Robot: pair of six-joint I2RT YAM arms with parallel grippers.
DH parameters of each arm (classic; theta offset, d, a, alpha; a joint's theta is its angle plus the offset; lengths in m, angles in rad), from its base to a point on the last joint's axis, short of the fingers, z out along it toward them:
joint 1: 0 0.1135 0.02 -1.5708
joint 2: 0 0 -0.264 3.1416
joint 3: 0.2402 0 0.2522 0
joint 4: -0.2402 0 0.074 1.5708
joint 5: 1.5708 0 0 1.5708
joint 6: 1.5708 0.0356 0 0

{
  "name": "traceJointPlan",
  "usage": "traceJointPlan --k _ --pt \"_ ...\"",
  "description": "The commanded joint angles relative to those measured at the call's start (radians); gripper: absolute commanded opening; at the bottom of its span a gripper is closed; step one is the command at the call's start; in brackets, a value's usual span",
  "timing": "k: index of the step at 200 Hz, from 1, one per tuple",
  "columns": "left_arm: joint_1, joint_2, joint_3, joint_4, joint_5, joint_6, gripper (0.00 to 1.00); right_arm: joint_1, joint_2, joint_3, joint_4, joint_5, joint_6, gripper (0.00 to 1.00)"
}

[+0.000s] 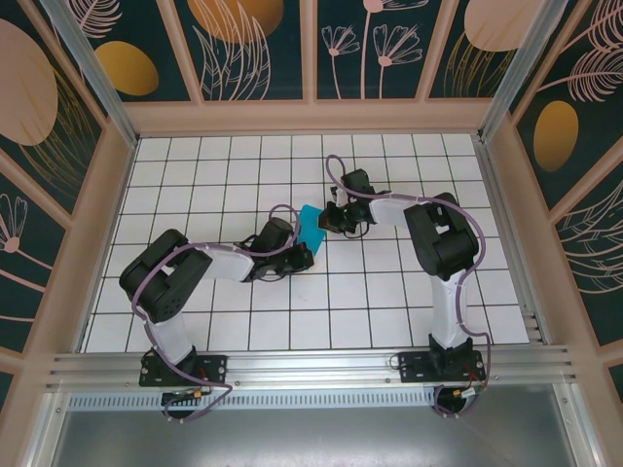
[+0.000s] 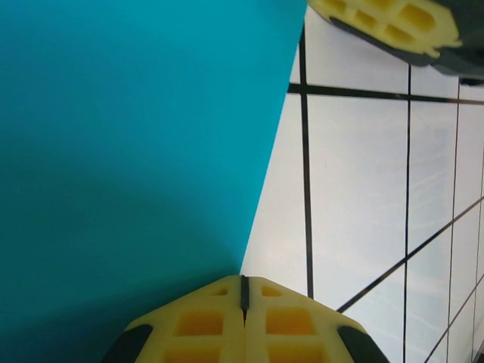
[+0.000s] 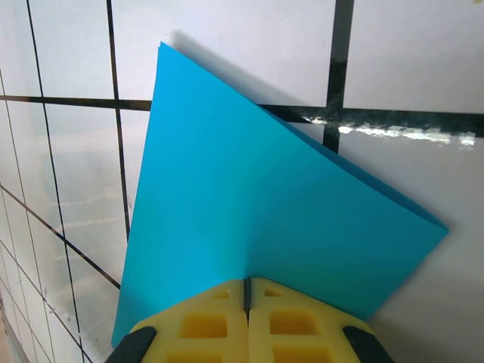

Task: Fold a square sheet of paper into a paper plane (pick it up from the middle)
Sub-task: Move the square sheet of paper to the center of the table.

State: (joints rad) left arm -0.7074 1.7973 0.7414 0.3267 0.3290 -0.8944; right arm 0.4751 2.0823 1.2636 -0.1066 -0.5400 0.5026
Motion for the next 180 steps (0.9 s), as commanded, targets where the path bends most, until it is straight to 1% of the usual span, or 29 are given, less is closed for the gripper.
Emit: traceJointPlan --k 1,56,87,100,117,134,148,161,180 --pt "-0.044 -0.002 -0.007 -0.134 0.049 0.019 0.0 0.008 0.07 0.0 -0.059 0.103 -0.024 0.0" --pt "-0.055 -0.021 -0.032 -0.161 0.018 0.009 0.0 0.009 0.069 0.004 -0.065 0.113 -0.035 0.0" --pt "-0.056 -0.056 -0.002 -0.187 0.019 0.05 0.0 0.006 0.054 0.03 -0.095 0.129 -0.058 0.0" --pt "-0.056 -0.076 0.02 -0.19 0.029 0.071 0.02 0.006 0.049 0.055 -0.115 0.132 -0.069 0.0" --pt "-0.052 -0.129 0.071 -0.247 -0.041 0.092 0.04 0.006 0.035 0.097 -0.133 0.121 -0.081 0.0" --pt "-0.014 -0.161 0.103 -0.292 -0.098 0.083 0.08 0.007 0.004 0.129 -0.142 0.115 -0.076 0.0" --pt "0.045 -0.197 0.089 -0.29 -0.111 0.057 0.1 0.013 -0.026 0.145 -0.143 0.112 -0.066 0.0" --pt "0.097 -0.234 0.072 -0.297 -0.142 0.048 0.16 0.027 -0.044 0.156 -0.148 0.119 -0.05 0.0" --pt "0.18 -0.276 0.049 -0.331 -0.193 0.03 0.21 0.065 -0.048 0.168 -0.162 0.167 -0.027 0.0"
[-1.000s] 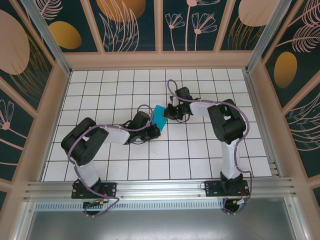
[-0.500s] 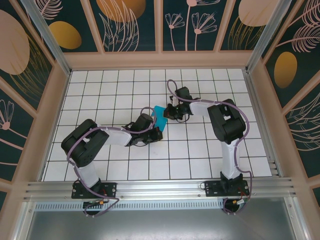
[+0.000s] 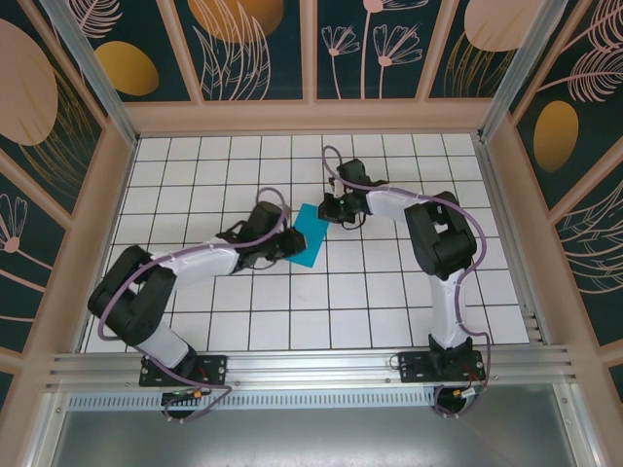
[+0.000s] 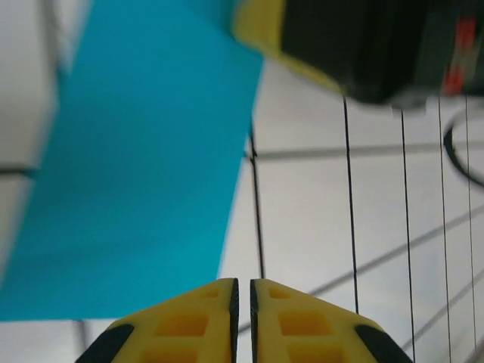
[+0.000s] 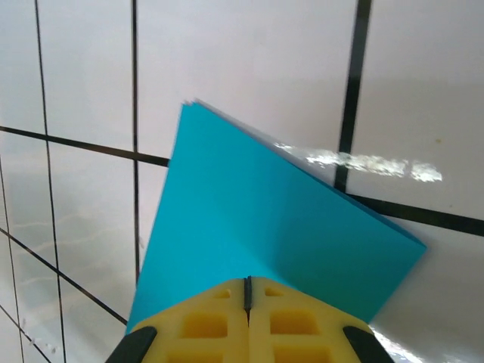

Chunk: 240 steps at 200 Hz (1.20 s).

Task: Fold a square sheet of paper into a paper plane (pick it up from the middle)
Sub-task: Move the square sheet of paper to the center of the table.

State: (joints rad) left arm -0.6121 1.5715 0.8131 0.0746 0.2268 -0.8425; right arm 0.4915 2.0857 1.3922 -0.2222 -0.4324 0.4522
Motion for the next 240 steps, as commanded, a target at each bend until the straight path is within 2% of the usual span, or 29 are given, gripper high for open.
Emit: traceJointPlan --k 1,26,50,97,155,189,230,240 --pt "0.089 -0.052 -0.024 -0.08 -0.094 -0.023 0.21 0.049 -0.051 0.04 -0.047 0.063 0.026 0.0" --pt "0.189 -0.08 -0.047 -0.108 -0.132 -0.013 0.29 0.126 -0.022 0.058 -0.053 0.117 0.066 0.0" --pt "0.252 -0.08 -0.054 -0.114 -0.124 -0.002 0.35 0.183 0.021 0.096 -0.079 0.154 0.086 0.0" --pt "0.279 -0.073 -0.082 -0.084 -0.115 -0.021 0.46 0.244 0.089 0.129 -0.152 0.131 0.033 0.0" --pt "0.281 -0.053 -0.08 -0.067 -0.087 -0.033 0.57 0.248 0.02 -0.02 -0.22 0.07 -0.159 0.0" --pt "0.281 -0.036 -0.07 -0.058 -0.051 -0.007 0.6 0.239 -0.058 -0.133 -0.257 0.051 -0.267 0.0" --pt "0.281 -0.036 -0.077 -0.031 0.01 -0.006 0.61 0.182 -0.188 -0.161 -0.075 0.03 -0.099 0.0" --pt "0.279 -0.04 -0.083 -0.019 0.029 -0.016 0.61 0.162 -0.211 -0.175 -0.023 0.062 -0.051 0.04"
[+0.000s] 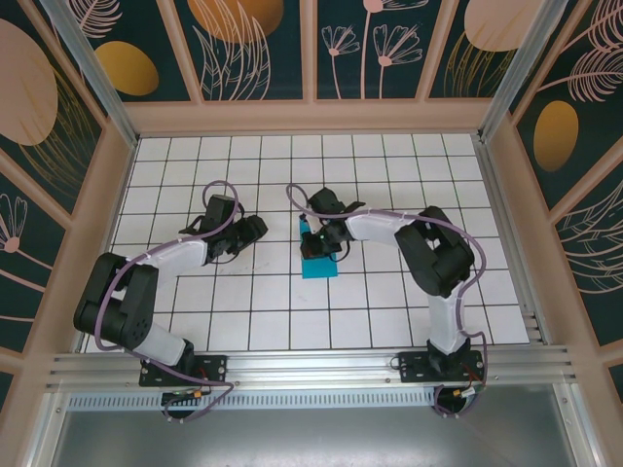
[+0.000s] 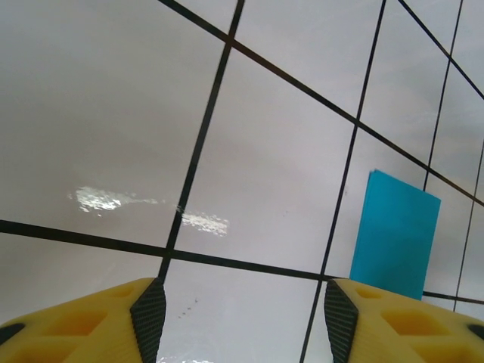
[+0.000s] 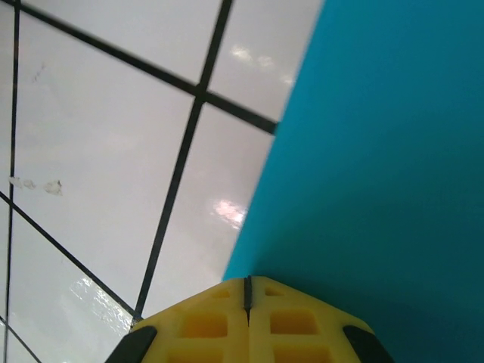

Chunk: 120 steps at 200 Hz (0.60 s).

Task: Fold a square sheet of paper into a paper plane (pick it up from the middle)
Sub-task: Move the square sheet of paper to the center of the table.

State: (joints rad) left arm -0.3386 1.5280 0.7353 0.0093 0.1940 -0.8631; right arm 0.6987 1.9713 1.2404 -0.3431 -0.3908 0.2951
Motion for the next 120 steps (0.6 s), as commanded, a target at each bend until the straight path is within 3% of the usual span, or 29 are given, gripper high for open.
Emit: traceJointPlan --k 1,48,120 --pt "0.005 0.003 -0.006 0.047 0.065 0.002 0.61 -0.047 -0.1 -0.024 0.102 0.026 0.111 0.04" --pt "-0.043 -0.011 -0.02 0.089 0.141 -0.048 0.62 -0.118 -0.066 -0.015 0.135 0.17 0.219 0.14" --pt "-0.225 0.068 0.0 0.176 0.177 -0.179 0.58 -0.14 0.028 -0.012 0.151 0.134 0.301 0.13"
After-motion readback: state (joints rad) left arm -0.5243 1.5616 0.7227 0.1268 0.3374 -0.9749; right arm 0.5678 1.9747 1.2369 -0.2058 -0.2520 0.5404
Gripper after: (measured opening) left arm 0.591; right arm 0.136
